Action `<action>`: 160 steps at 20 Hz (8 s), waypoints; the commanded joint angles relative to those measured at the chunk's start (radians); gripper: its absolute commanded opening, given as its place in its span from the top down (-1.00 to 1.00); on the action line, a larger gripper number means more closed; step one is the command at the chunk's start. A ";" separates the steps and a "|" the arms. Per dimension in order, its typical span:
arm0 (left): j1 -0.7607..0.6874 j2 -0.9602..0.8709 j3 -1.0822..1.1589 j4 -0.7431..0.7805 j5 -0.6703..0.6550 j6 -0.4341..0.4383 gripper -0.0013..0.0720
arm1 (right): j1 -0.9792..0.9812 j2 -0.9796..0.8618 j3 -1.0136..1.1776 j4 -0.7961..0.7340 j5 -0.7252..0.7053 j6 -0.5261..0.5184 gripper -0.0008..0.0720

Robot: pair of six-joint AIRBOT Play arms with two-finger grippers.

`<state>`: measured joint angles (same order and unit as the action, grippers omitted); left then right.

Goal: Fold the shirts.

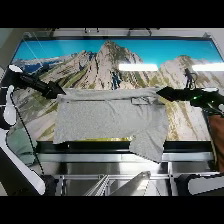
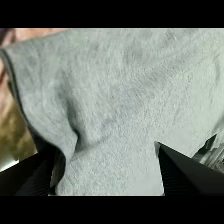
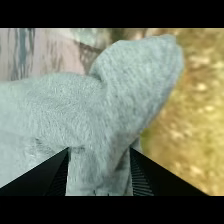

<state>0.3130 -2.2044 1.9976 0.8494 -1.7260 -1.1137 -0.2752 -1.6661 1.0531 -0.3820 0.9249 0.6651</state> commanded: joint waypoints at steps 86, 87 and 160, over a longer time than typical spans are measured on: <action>0.140 0.735 -0.834 0.159 0.072 -0.073 0.91 | -0.240 0.523 -0.555 0.229 0.431 0.253 0.93; 0.118 0.709 -0.785 0.159 0.081 -0.074 0.91 | -0.233 0.488 -0.520 0.254 0.416 0.250 0.93; -0.153 0.705 -0.373 -0.250 0.114 -0.087 0.96 | 1.092 -0.332 0.554 0.170 -0.342 0.169 -0.32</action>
<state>0.1047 -1.5654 1.7329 0.6071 -1.6196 -1.2583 0.6991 -1.8122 1.4456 -0.2115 0.5770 0.8436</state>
